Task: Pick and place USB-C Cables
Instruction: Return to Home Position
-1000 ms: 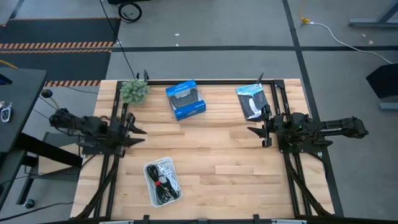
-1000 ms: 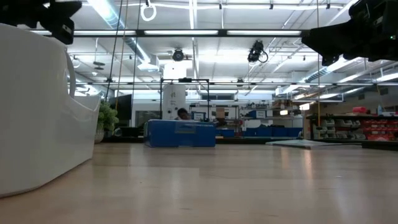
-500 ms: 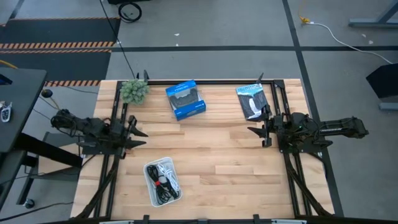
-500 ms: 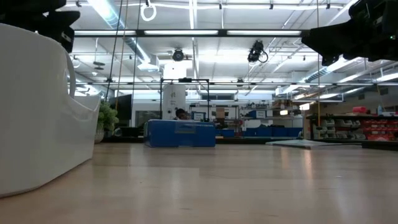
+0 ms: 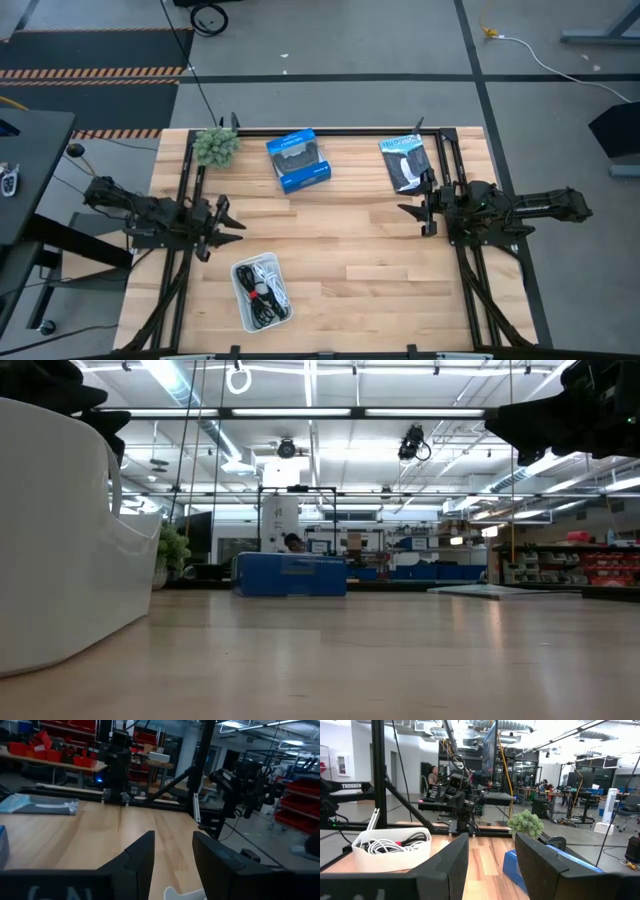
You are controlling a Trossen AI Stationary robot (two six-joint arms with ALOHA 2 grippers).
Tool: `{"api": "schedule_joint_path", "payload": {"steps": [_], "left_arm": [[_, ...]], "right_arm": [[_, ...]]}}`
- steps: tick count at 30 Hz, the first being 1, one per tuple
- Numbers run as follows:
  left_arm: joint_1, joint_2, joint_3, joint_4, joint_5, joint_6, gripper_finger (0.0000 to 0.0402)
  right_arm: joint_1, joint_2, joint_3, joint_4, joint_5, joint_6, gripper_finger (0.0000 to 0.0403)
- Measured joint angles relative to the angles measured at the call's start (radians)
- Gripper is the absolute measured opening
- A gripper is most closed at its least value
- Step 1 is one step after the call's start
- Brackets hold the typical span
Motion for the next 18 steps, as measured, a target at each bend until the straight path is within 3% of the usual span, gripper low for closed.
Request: {"api": "schedule_joint_path", "payload": {"steps": [11, 18], "left_arm": [[0.0, -0.001, 0.0, -0.013, -0.004, 0.033, 0.0141], [0.0, -0.001, -0.001, -0.003, -0.01, 0.355, 0.0142]], "right_arm": [[0.0, 0.0, 0.0, 0.0, 0.0, 0.0, 0.0169], [0.0, 0.0, 0.0, 0.0, 0.0, 0.0, 0.0169]]}}
